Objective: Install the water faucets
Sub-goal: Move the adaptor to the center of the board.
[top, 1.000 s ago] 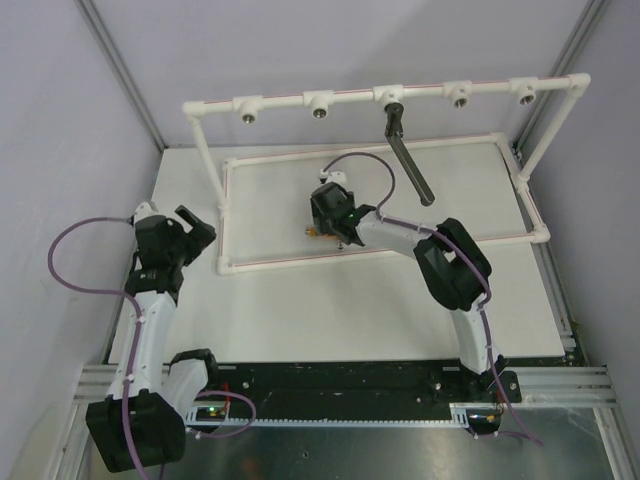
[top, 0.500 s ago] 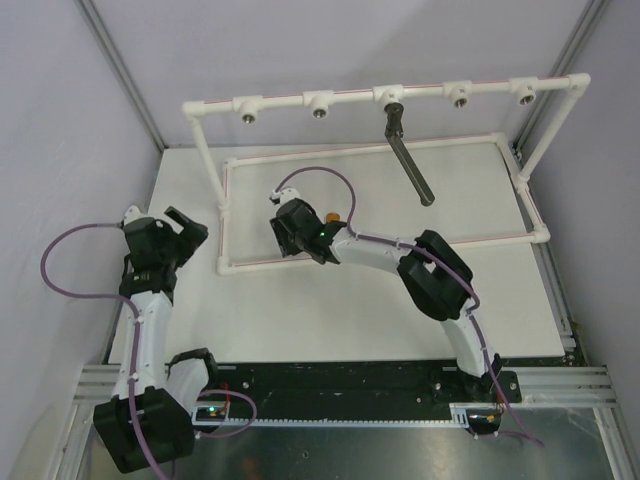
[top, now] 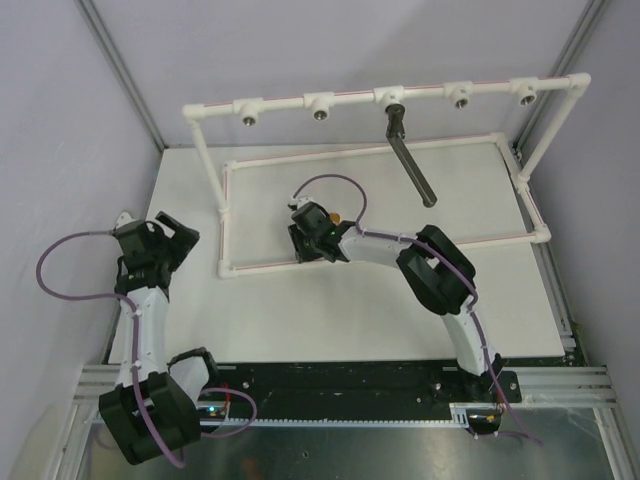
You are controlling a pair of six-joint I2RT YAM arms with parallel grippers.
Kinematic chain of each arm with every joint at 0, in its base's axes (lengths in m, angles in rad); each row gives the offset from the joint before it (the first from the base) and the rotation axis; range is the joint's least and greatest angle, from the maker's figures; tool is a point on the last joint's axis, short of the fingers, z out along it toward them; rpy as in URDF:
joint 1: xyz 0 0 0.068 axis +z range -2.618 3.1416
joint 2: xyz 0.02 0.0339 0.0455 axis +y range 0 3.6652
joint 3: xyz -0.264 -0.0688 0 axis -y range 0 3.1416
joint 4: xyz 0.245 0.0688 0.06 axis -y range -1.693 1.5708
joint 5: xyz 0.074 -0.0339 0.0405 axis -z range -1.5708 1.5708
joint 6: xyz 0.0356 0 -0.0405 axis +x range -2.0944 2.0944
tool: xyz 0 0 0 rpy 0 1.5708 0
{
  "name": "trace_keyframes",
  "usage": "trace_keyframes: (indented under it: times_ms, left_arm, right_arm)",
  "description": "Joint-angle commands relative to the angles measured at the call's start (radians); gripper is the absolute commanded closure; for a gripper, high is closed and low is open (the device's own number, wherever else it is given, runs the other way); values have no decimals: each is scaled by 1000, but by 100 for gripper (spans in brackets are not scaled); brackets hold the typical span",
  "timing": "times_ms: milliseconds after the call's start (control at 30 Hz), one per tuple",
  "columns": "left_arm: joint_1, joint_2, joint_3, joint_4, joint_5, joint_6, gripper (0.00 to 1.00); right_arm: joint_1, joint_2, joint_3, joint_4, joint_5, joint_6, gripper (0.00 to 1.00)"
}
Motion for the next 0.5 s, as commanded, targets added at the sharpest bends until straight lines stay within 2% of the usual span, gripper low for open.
trace_keyframes:
  times_ms: [0, 300, 467]
  left_arm:
    - [40, 18, -1, -1, 32, -19, 2]
    - [56, 55, 30, 1, 38, -33, 4]
    - [55, 59, 51, 3, 92, -12, 4]
  right_arm:
    - [45, -103, -174, -113, -58, 7, 61]
    - [139, -274, -510, -90, -85, 83, 71]
    - [168, -377, -662, -85, -93, 156, 73]
